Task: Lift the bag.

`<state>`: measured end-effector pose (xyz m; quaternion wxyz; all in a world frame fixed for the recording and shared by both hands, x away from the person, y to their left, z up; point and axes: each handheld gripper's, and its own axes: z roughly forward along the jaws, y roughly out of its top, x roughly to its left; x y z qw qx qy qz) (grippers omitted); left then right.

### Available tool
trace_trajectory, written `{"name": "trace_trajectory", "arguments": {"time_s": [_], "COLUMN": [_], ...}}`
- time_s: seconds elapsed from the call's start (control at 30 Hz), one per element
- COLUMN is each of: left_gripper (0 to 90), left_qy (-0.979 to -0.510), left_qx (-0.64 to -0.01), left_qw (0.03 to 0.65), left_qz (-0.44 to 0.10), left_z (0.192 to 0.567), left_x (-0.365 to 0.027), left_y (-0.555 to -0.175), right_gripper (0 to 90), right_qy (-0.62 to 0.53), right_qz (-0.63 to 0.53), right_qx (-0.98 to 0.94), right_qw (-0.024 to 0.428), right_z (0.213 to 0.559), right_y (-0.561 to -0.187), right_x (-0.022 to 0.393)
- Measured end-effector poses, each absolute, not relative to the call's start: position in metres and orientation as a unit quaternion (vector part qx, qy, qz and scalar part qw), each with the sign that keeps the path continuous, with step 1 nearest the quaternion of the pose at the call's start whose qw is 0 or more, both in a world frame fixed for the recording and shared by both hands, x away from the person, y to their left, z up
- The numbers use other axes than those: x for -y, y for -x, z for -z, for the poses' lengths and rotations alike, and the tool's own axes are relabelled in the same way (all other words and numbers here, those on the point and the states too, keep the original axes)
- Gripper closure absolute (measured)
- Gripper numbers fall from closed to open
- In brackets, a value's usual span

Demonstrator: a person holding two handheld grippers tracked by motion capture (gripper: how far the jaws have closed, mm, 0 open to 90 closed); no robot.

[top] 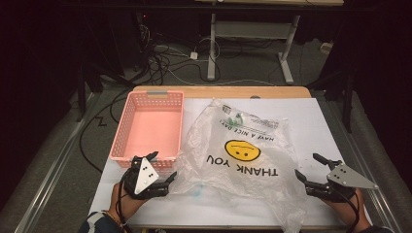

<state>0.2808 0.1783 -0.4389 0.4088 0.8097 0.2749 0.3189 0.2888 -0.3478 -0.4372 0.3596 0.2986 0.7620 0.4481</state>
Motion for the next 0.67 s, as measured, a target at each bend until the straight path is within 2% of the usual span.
{"name": "trace_trajectory", "arguments": {"time_s": [0.67], "left_gripper": [16.6], "left_qy": [-0.815], "left_qx": [-0.272], "left_qw": [0.402], "left_qz": [-0.316], "left_z": [0.4404], "left_x": [-0.1744], "left_y": [-0.2852], "right_gripper": [23.1], "right_qy": [-0.301], "right_qz": [-0.443], "right_qx": [-0.763], "right_qw": [0.362], "right_z": [0.4379], "right_y": [-0.2906], "right_x": [0.3484]}}
